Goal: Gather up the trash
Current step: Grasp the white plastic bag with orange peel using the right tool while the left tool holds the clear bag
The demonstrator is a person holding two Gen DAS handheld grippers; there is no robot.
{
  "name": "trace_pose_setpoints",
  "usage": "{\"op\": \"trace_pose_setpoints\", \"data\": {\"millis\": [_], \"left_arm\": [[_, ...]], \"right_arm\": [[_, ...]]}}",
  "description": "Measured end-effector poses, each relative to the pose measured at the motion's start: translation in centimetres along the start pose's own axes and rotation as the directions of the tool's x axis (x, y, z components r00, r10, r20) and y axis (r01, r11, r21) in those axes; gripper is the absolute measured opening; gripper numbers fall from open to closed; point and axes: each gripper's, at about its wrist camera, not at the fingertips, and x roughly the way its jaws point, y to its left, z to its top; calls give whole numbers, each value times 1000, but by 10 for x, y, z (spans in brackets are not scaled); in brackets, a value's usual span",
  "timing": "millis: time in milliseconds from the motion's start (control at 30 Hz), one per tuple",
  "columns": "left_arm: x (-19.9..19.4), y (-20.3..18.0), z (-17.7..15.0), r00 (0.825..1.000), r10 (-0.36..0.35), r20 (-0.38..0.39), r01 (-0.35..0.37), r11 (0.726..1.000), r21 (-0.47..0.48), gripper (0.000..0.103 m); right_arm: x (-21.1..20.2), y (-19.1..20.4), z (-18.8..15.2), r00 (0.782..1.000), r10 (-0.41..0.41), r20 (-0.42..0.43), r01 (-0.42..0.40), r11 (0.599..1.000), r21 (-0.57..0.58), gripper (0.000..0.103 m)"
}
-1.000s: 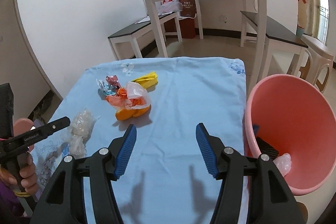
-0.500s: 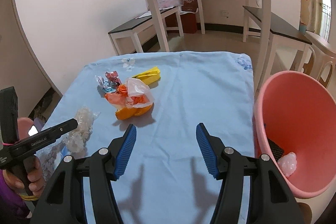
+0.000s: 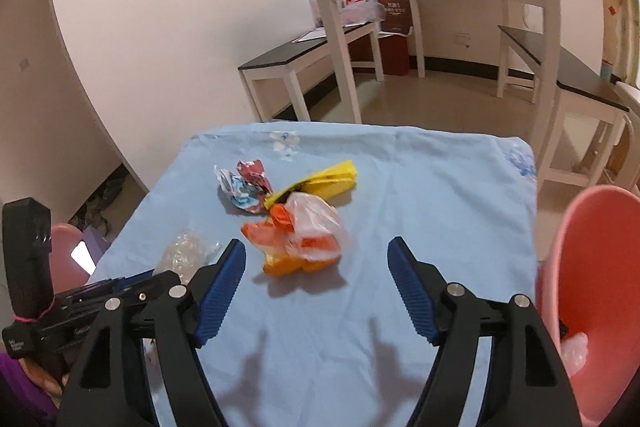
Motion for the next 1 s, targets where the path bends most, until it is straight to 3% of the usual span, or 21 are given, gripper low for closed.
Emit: {"op": "trace_pose_setpoints", "data": {"millis": [333,533,733,767,900,1000], "left_arm": [[-10,4,4,999,-7,33,7,1000,-5,32],[-9,6,4,1000,-12,27,13,1000,-7,32],[-11,6,3,999,-19,37,19,1000,-3,32],[-12,6,3,999,-20,38,20,1000,-2,32],[-15,5,2,999,-19,43,19,1000,-2,32],[-18,4,3,999,-19,48,19,1000,0,32]], "right_arm": [[53,-10,-2,990,61,-131,-51,996,76,76],[60,-6,-3,990,86,-116,-78,995,67,76],[69,0,-3,990,67,-128,-62,997,43,52],[70,0,-4,990,60,-128,-55,997,46,41],[70,-3,-6,989,59,-134,-50,996,69,28],[64,-3,-7,990,59,-132,-49,996,77,27]]}}
